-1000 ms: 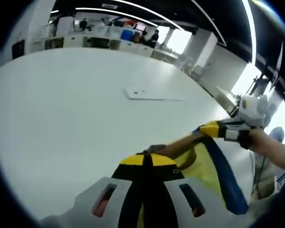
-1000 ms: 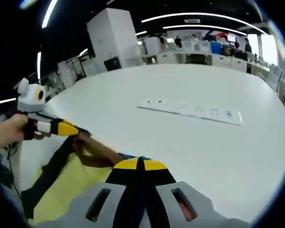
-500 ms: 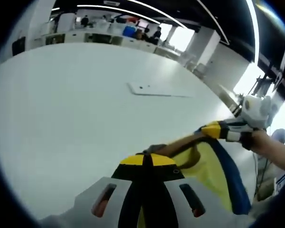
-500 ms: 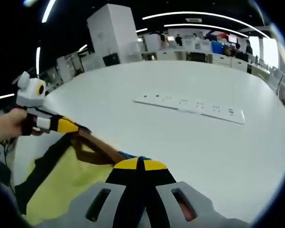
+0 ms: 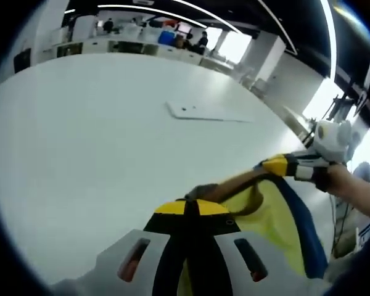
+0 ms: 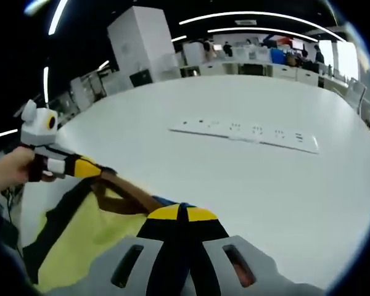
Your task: Fold the garment on the visible template until the final outline fits inside the template.
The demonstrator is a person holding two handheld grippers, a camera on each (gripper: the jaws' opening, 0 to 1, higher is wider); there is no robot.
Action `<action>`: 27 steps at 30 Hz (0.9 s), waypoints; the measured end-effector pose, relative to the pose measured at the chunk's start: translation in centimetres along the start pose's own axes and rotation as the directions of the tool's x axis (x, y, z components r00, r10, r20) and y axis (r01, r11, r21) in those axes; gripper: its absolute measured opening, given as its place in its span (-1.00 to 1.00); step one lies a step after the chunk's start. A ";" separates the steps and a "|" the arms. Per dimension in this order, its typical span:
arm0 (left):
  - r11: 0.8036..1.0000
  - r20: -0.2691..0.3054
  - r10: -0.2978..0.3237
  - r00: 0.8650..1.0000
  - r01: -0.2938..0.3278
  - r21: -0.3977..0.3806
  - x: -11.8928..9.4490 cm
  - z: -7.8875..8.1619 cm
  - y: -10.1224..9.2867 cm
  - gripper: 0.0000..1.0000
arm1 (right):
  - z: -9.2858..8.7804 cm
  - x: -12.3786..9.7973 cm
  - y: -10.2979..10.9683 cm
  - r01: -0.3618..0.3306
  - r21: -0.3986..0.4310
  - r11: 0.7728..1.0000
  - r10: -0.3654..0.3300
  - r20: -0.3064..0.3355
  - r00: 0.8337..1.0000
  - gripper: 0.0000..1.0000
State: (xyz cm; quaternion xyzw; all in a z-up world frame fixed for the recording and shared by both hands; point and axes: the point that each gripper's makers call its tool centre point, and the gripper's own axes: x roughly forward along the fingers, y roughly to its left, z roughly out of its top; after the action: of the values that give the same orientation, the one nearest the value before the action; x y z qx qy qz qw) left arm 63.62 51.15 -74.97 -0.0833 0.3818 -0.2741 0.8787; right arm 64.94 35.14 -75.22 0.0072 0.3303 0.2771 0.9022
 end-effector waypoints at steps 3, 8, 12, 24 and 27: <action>1.000 -0.005 0.001 1.000 -0.001 0.000 0.0 -0.1 0.0 -0.95 | -0.1 0.0 0.0 0.007 -0.022 1.000 -0.007 -0.008 1.000 -0.95; 1.000 -0.012 0.006 1.000 -0.006 0.000 0.0 -0.2 0.1 -0.89 | -0.3 0.1 -0.2 0.011 -0.011 1.000 -0.011 -0.011 1.000 -0.93; 1.000 -0.012 0.010 1.000 -0.010 0.002 -0.3 -0.1 0.2 -0.80 | 0.1 -0.3 -0.2 0.003 0.002 1.000 -0.003 0.000 1.000 -0.89; 0.999 0.021 0.015 1.000 -0.016 0.028 -1.8 0.9 -0.1 -0.52 | 2.2 -2.7 -1.0 0.016 0.011 1.000 -0.017 0.063 0.998 -0.63; 0.999 0.031 0.019 0.999 -0.019 0.030 -2.3 1.1 -0.1 -0.51 | 2.5 -3.4 -1.1 0.022 0.007 1.000 -0.022 0.072 0.997 -0.63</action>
State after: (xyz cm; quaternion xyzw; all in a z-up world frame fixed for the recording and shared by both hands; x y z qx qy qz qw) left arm 63.08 52.22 -72.77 -0.0707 0.3649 -0.2701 0.8882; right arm 64.87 32.90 -71.53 0.0166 0.2984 0.2656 0.9166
